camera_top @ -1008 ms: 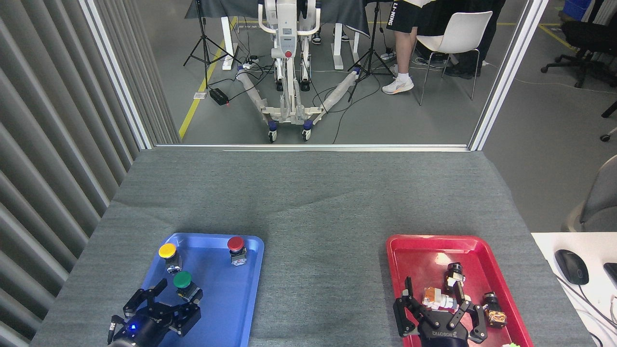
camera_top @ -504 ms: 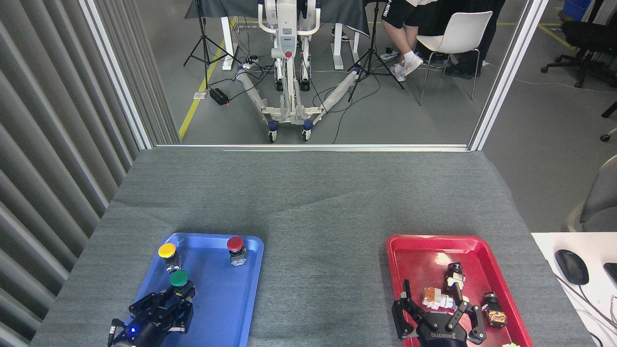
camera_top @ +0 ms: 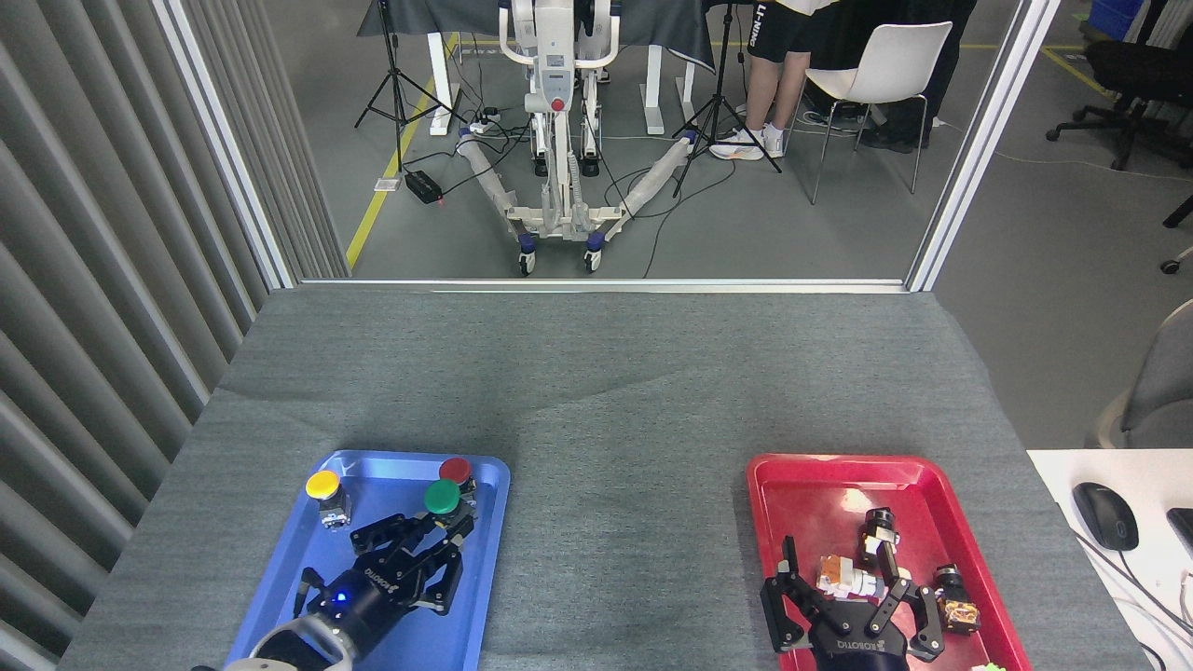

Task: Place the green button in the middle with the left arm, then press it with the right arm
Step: 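Carry the green button out of the tray and set it between the trays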

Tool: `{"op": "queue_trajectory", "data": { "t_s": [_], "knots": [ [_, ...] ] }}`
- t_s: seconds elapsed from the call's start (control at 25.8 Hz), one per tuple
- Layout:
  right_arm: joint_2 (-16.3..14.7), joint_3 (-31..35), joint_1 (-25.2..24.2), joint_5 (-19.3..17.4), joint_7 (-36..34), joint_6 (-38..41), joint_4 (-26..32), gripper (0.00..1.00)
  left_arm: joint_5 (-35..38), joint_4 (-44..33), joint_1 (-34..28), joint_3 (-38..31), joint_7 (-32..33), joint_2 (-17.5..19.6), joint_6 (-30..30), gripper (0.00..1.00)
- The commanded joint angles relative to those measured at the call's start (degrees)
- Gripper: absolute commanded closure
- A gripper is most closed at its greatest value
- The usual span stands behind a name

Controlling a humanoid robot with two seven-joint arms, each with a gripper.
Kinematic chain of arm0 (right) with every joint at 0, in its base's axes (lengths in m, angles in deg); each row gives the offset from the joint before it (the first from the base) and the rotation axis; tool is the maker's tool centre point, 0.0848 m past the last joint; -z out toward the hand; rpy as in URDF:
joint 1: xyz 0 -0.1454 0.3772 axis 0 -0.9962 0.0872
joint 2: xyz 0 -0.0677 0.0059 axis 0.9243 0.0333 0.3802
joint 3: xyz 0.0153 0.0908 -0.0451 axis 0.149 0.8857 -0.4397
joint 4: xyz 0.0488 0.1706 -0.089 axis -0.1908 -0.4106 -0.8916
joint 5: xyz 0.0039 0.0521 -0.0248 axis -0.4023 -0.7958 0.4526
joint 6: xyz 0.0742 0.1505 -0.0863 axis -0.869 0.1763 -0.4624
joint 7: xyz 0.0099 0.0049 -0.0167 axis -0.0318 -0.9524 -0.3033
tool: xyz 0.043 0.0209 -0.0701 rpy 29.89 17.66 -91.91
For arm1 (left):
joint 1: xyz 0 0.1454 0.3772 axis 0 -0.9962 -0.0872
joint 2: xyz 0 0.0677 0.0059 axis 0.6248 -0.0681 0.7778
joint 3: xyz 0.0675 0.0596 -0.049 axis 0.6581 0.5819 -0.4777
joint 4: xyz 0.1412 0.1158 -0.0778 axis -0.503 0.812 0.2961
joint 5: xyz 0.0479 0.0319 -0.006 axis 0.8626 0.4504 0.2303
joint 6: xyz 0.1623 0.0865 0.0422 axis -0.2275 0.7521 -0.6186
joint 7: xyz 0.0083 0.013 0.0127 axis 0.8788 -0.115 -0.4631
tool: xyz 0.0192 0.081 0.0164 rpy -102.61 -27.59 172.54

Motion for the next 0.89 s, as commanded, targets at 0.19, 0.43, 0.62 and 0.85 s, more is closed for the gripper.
{"op": "queue_trajectory", "data": {
  "t_s": [0.19, 0.43, 0.62, 0.85],
  "knots": [
    [0.0, 0.0, -0.1, 0.0, -0.2, 0.0, -0.2, 0.0, 13.5, 11.5, 6.3, 5.4, 1.2, -14.3, 3.3, 1.0],
    [0.5, -0.1, -0.2, 0.0, -0.2, 0.0, -0.2, 0.0, 13.7, 14.7, 7.3, 5.5, 1.3, -15.3, 6.4, 1.0],
    [0.5, 0.0, 0.2, 0.0, -0.2, 0.0, -0.5, 0.0, 13.7, 17.0, 7.9, 5.6, 1.2, -15.5, 6.5, 1.0],
    [0.1, -0.1, 0.2, 0.0, -0.2, 0.1, -0.9, 0.0, 13.7, 17.8, 8.6, 8.7, 1.3, -15.4, 6.6, 0.92]
  ]
}}
